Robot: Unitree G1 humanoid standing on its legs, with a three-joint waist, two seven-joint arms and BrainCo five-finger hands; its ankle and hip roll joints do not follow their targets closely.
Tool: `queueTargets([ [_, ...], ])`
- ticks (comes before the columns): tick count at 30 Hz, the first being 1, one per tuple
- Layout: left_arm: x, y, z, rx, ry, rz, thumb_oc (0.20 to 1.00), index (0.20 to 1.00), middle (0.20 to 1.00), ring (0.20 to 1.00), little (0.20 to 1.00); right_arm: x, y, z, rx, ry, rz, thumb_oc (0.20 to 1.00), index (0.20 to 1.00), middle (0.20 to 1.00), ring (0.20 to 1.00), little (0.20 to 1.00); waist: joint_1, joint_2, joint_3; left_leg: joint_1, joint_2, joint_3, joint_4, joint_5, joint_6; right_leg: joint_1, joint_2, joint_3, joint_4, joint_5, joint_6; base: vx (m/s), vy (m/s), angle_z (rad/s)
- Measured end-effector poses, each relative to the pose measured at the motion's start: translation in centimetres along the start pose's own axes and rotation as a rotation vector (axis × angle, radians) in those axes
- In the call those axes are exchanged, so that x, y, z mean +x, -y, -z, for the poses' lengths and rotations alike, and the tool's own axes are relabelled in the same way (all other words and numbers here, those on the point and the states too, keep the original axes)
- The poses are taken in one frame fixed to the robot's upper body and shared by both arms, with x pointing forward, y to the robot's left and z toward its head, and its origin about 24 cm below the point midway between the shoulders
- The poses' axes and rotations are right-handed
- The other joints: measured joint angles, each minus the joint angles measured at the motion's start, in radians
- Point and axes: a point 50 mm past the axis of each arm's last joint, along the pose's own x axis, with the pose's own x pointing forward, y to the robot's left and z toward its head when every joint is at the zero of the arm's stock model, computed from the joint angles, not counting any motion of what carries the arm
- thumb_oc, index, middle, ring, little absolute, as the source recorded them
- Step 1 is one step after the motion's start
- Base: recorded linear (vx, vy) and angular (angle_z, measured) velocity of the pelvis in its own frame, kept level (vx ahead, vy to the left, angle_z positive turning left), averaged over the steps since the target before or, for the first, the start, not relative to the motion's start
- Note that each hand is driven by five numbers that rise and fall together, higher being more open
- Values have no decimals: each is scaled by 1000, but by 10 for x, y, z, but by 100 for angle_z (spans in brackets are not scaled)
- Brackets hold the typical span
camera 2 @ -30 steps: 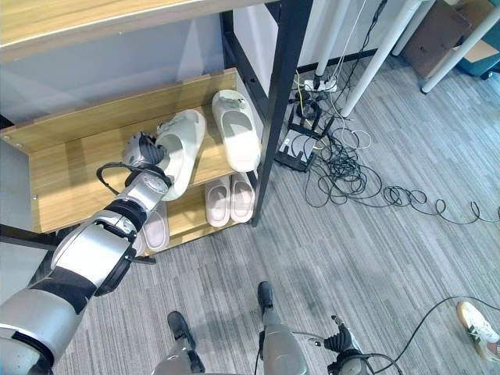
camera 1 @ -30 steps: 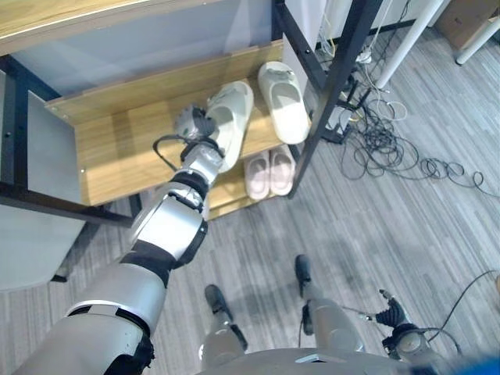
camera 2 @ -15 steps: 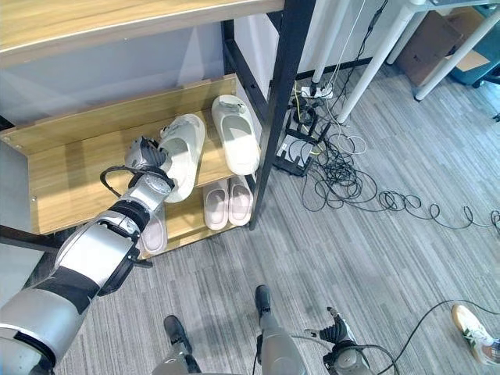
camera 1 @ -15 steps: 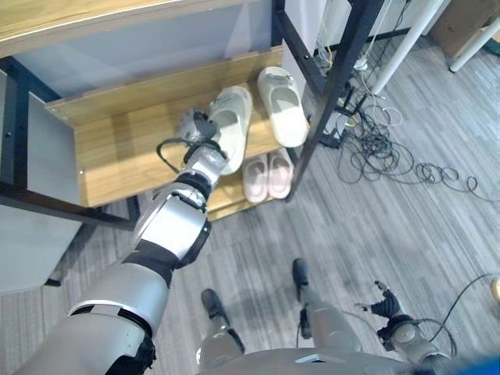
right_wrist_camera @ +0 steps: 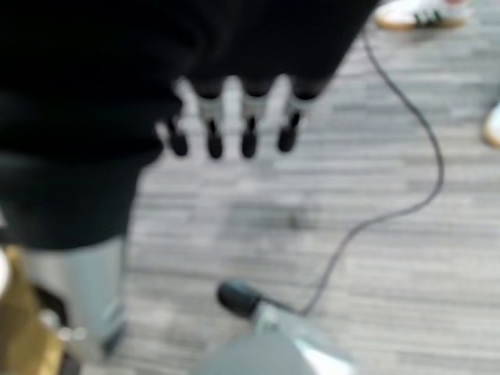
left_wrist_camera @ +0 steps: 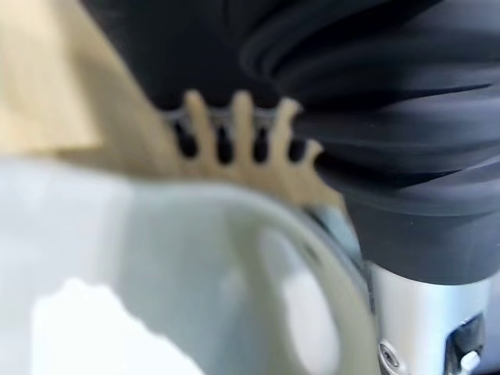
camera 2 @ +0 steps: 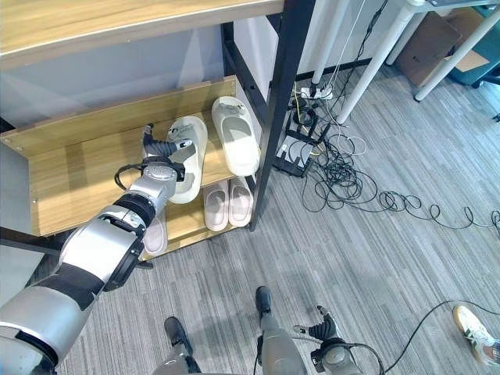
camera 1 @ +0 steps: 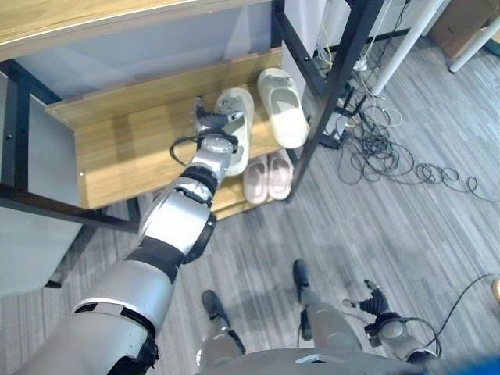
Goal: Arrange the slippers neatly on the shoe rack.
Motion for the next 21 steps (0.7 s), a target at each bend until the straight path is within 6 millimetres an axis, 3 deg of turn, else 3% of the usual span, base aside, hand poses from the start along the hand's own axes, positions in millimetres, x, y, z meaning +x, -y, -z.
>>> queueTargets([
  [8,-5,10,-33,-206,123,87,1000,1000,1000,1000,1000,1,3,-1,38,-8,13,1000,1000,1000,1000,1000,14,22,-13,14,2,-6,0,0,0,16,0,-6,0,-2,2,1,1,1],
  [11,-6,10,-30,-219,119,87,1000,1000,1000,1000,1000,1,3,0,37,-13,14,1000,1000,1000,1000,1000,23,34,-20,14,5,-6,0,0,0,16,-1,-6,0,-4,3,0,0,0],
  [12,-7,9,-25,-227,121,91,1000,1000,1000,1000,1000,1,3,0,36,-15,13,1000,1000,1000,1000,1000,32,40,-23,14,4,-7,0,0,0,17,0,-7,0,-4,3,0,0,0],
  [15,-15,8,15,-204,90,113,1000,1000,1000,1000,1000,0,3,0,34,-13,7,1000,1000,1000,1000,1000,55,63,-30,18,2,-16,0,1,0,27,1,-14,0,-1,-1,-11,-6,7],
  [19,-20,-5,53,-20,88,99,1000,1000,1000,1000,1000,1,6,1,34,-15,12,1000,1000,1000,1000,1000,67,65,-19,32,2,-37,0,2,-1,56,0,-32,-1,-8,5,-22,-1,14],
  [21,-18,-16,61,47,105,81,1000,1000,1000,1000,1000,1,10,1,39,-16,23,1000,1000,1000,1000,1000,80,69,-4,32,2,-42,0,2,-3,60,-2,-35,-2,-13,6,-28,-2,11],
])
